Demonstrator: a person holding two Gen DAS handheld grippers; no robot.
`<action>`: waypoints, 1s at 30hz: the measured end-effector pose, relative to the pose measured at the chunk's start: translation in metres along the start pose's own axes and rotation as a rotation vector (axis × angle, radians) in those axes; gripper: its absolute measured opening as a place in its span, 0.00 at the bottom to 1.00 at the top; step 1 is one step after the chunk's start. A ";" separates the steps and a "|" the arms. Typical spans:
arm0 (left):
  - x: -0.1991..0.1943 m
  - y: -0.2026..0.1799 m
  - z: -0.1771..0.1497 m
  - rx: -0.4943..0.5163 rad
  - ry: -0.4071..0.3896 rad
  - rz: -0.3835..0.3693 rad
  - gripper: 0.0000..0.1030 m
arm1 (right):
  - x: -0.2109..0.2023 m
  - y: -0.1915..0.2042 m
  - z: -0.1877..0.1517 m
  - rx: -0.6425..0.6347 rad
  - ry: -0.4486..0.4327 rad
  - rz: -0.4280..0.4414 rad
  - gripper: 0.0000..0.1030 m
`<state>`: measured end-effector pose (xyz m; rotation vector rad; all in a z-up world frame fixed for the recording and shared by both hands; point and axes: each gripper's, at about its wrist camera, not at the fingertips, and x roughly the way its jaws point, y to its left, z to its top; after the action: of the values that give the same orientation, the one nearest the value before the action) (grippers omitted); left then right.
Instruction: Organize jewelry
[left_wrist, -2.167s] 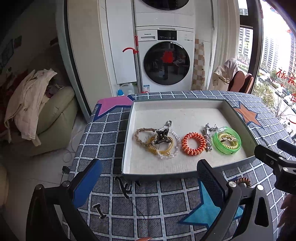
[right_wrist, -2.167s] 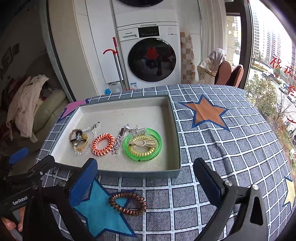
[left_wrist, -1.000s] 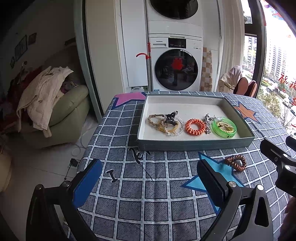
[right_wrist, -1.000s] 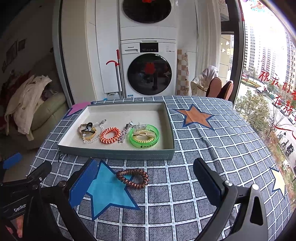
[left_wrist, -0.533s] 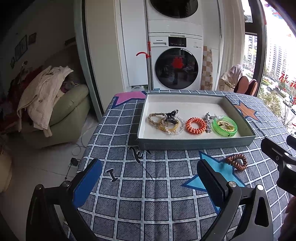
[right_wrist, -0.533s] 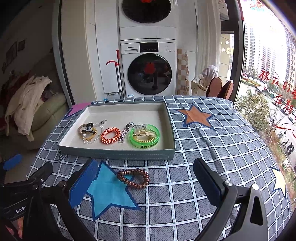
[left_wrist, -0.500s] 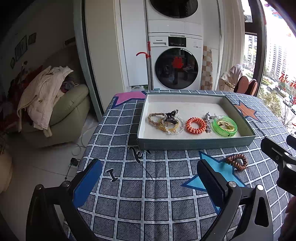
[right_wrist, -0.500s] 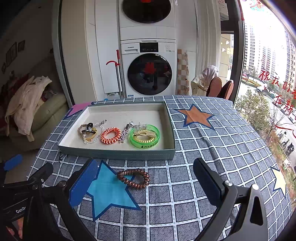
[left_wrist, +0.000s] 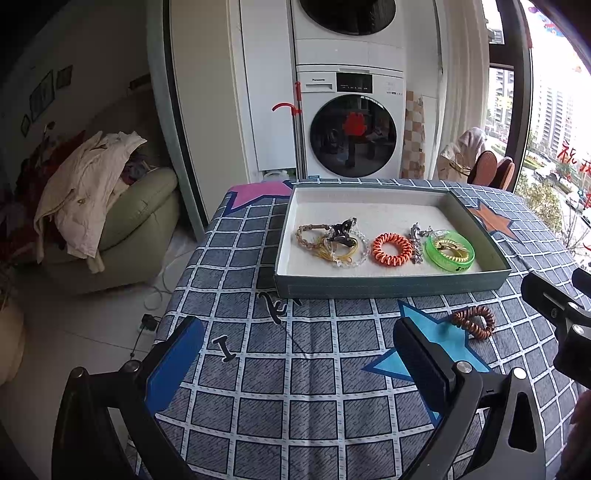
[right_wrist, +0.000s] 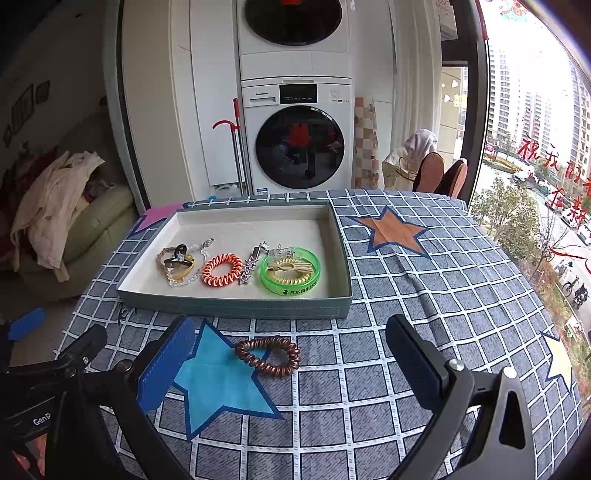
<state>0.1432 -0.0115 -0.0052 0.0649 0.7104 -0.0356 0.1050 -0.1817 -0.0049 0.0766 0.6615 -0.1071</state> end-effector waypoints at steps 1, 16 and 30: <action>0.000 0.000 0.000 0.001 -0.001 0.000 1.00 | 0.000 0.000 0.000 0.000 0.000 -0.001 1.00; 0.001 -0.001 -0.002 0.002 0.000 0.003 1.00 | 0.001 0.001 0.001 0.001 -0.002 0.001 1.00; 0.001 -0.001 -0.002 0.003 0.001 0.004 1.00 | 0.001 0.000 0.001 0.002 0.000 0.002 1.00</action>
<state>0.1422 -0.0119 -0.0073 0.0692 0.7108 -0.0333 0.1063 -0.1814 -0.0046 0.0794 0.6614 -0.1063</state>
